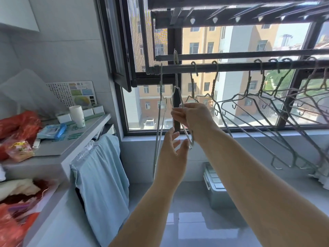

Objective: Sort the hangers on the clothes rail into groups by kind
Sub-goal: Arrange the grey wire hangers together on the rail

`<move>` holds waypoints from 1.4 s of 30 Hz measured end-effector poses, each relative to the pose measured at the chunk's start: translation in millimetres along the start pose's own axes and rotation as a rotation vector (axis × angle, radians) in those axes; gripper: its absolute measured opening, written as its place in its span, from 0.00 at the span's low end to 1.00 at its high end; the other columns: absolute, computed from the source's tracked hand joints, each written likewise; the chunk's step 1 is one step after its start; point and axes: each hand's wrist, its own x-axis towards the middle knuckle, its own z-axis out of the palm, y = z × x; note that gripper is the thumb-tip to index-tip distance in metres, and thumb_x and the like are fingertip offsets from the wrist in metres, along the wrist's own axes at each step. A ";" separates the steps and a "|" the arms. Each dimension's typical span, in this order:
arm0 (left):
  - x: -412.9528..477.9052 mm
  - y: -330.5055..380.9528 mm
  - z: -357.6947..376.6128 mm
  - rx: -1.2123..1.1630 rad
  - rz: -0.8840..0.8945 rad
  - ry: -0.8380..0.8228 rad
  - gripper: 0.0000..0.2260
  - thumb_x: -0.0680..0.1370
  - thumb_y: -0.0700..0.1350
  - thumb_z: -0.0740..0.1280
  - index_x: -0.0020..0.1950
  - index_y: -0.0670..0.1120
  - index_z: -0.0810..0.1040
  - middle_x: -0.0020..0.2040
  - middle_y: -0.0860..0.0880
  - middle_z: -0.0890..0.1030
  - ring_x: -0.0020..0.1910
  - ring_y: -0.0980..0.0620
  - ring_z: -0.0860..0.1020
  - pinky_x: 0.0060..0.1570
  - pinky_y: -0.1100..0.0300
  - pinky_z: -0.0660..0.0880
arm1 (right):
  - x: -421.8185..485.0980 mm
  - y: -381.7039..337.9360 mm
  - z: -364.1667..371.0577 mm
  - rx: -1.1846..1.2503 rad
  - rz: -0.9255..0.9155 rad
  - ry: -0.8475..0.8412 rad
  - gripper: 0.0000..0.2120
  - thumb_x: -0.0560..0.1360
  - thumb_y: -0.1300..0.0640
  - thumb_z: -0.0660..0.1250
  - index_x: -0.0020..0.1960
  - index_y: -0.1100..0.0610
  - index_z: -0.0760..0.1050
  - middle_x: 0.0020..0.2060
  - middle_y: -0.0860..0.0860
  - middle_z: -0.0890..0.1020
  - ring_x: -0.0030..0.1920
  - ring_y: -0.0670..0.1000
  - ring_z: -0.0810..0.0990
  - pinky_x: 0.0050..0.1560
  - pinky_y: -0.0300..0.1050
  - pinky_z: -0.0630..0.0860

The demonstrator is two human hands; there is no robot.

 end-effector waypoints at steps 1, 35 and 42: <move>-0.9 -1.7 -0.6 0.017 -0.001 -0.006 0.21 0.77 0.46 0.61 0.70 0.48 0.62 0.63 0.51 0.73 0.58 0.56 0.74 0.47 0.74 0.66 | 1.1 1.6 1.4 0.008 0.002 0.009 0.18 0.77 0.72 0.54 0.67 0.68 0.64 0.39 0.58 0.80 0.34 0.50 0.82 0.35 0.36 0.81; 17.9 -81.5 -65.6 0.210 -0.381 -0.596 0.09 0.78 0.41 0.61 0.43 0.46 0.79 0.31 0.50 0.71 0.29 0.56 0.67 0.33 0.64 0.67 | -64.3 122.7 -147.5 -1.427 -0.171 0.057 0.22 0.78 0.64 0.57 0.70 0.50 0.65 0.66 0.53 0.72 0.67 0.57 0.65 0.68 0.50 0.60; 15.4 -80.2 -57.6 0.166 -0.532 -0.570 0.11 0.80 0.37 0.55 0.48 0.43 0.76 0.34 0.48 0.66 0.31 0.53 0.62 0.32 0.62 0.62 | -104.5 165.5 -91.9 -1.166 -0.088 -0.109 0.22 0.76 0.62 0.61 0.69 0.56 0.65 0.68 0.54 0.66 0.69 0.53 0.62 0.67 0.37 0.55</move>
